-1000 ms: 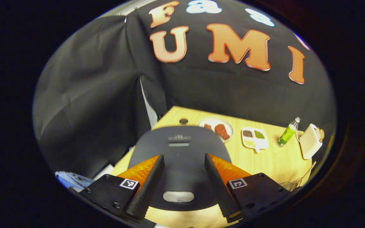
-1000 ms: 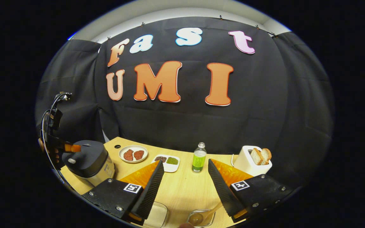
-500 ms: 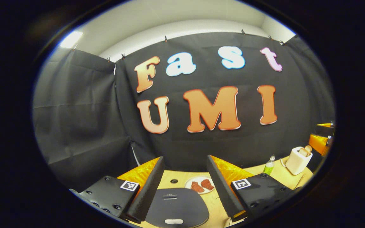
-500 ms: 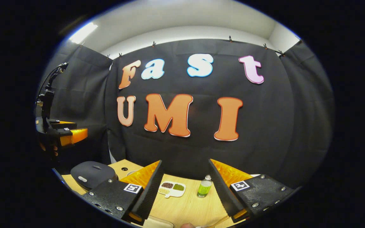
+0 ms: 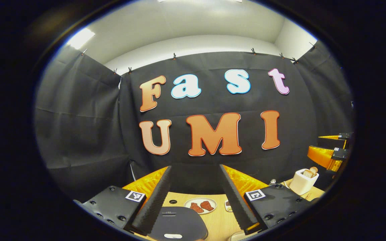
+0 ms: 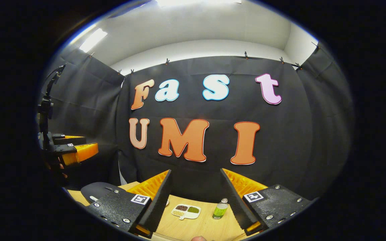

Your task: Close the left gripper, press the button to open the rice cooker; take a wooden spoon from the chopstick holder with the right hand, scoop a spoonful of rice and pour it into the rice cooker, then put the wooden spoon back into the chopstick holder.

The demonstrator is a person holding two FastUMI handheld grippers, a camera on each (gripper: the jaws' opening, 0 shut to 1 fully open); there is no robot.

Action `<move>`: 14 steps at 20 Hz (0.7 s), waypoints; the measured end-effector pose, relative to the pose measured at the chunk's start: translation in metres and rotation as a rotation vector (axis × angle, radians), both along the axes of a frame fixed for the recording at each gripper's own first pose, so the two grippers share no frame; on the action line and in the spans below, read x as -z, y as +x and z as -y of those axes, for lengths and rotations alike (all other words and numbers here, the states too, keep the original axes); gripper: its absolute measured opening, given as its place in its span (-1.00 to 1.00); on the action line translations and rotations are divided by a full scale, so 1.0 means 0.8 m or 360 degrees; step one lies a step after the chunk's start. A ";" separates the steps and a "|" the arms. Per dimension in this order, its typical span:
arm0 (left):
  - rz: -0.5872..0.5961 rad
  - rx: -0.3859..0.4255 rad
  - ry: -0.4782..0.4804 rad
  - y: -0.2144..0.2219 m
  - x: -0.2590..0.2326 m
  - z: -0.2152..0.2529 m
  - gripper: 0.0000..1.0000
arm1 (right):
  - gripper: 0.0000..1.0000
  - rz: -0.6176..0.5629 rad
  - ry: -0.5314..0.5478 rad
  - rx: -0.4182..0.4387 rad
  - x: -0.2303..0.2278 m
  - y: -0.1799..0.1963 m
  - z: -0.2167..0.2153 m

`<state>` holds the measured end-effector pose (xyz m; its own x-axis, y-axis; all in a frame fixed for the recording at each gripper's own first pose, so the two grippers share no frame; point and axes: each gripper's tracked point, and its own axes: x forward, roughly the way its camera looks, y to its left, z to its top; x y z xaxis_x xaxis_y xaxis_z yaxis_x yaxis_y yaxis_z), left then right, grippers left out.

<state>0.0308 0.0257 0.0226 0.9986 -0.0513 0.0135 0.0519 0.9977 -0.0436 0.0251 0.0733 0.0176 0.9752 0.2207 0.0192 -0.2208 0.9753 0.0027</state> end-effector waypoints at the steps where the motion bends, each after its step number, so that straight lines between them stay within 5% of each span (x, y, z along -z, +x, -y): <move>1: 0.0008 0.0001 0.0003 -0.002 -0.001 0.002 0.98 | 0.73 -0.0015 -0.0003 -0.0007 0.007 -0.002 -0.001; 7: 0.0033 0.0012 -0.0012 -0.006 -0.002 0.002 1.00 | 0.75 -0.0058 -0.0009 -0.0010 0.017 -0.004 -0.008; 8: 0.0023 0.0007 -0.0005 -0.006 0.001 0.002 0.87 | 0.90 -0.0061 -0.0003 -0.0003 0.017 -0.004 -0.008; 10: 0.0017 0.0005 0.0018 -0.007 0.005 0.002 1.00 | 0.76 -0.0066 0.0008 0.0000 0.018 -0.006 -0.009; 14: 0.0035 0.0030 0.0016 -0.009 -0.001 0.008 0.89 | 0.78 -0.0079 0.0020 0.0020 0.018 -0.006 -0.001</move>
